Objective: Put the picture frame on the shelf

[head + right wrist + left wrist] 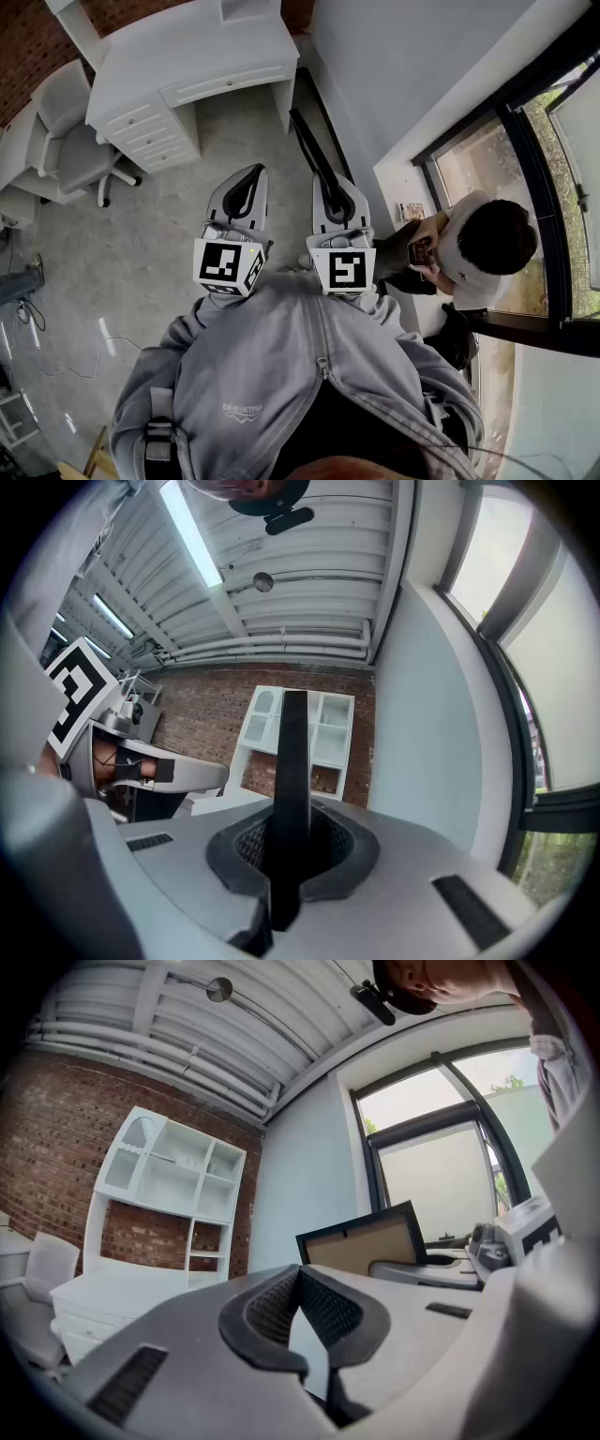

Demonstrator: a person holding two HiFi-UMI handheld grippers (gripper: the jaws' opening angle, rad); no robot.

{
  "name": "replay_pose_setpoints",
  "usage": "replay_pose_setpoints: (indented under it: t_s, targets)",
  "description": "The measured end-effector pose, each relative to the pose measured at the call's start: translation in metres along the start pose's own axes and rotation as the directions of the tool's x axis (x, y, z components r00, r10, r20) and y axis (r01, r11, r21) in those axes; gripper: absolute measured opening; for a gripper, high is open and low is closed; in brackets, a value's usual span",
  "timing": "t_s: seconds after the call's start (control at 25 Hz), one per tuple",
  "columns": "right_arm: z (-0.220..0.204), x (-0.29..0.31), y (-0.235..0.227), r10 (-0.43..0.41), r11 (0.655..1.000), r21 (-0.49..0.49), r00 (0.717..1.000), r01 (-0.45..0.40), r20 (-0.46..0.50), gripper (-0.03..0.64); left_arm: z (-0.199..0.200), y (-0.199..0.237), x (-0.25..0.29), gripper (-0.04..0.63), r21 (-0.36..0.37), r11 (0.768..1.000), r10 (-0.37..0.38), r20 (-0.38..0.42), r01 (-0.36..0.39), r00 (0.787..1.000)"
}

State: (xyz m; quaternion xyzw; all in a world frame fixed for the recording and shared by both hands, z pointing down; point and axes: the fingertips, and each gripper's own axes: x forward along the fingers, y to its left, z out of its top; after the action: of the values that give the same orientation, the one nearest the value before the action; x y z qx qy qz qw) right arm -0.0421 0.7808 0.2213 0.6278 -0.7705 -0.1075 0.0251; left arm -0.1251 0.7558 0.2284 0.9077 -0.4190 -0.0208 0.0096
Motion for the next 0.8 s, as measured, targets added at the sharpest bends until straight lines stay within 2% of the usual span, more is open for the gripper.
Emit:
replay_pose_setpoints:
  t_s: [0.4,0.8]
  targets:
    - [-0.015,0.014,-0.029,0.018,1.0,0.0,1.0,-0.018,-0.002,0.034,-0.001,-0.009,0.031,0.008,0.008,1.0,0.009,0.009,-0.009,1.0]
    - [-0.033,0.026,-0.054,0.029,0.998,0.059,0.999,-0.027,-0.039,0.034,-0.011,-0.009,0.053,0.008,0.005,0.999,0.035,-0.013,-0.035,0.999]
